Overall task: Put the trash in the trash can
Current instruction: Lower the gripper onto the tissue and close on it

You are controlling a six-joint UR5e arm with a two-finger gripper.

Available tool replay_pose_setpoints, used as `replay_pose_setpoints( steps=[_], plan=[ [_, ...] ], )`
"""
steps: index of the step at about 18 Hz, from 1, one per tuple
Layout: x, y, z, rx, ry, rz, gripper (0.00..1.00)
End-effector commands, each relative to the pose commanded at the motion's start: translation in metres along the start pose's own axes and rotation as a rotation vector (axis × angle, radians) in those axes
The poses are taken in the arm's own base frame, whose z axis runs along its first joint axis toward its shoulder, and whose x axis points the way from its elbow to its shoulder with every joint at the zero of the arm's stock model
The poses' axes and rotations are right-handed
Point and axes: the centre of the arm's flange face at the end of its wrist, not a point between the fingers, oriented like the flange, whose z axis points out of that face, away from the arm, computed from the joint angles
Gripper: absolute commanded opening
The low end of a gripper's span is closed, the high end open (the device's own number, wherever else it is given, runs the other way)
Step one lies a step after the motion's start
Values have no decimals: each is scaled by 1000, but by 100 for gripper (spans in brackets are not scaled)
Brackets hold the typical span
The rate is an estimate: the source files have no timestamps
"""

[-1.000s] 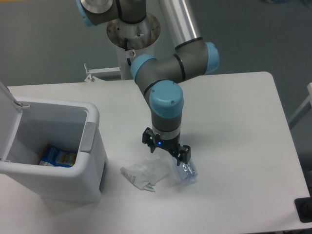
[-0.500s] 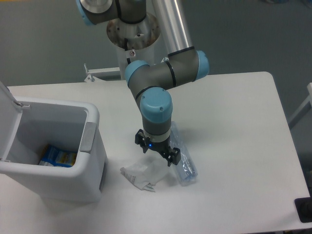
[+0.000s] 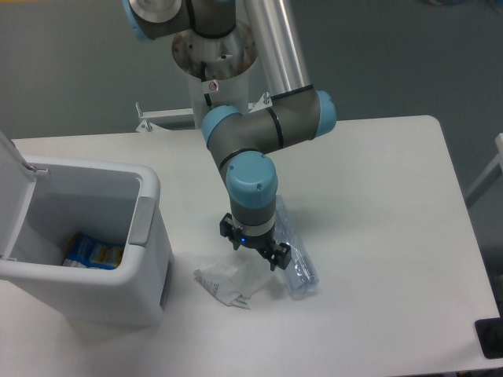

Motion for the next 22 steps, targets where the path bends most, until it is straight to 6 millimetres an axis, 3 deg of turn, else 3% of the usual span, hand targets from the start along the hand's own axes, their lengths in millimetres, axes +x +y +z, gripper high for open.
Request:
replay_pose_setpoints(
  steps=[3,7,12,22],
  plan=[
    [-1,-2,-2,6,-5,-2,40],
    [-2,-3,-4,11,-9,-4,25],
    [-12,-13,-22,56,-28,-49,8],
    [-30,-13,-52,190,6,-98,0]
  ],
)
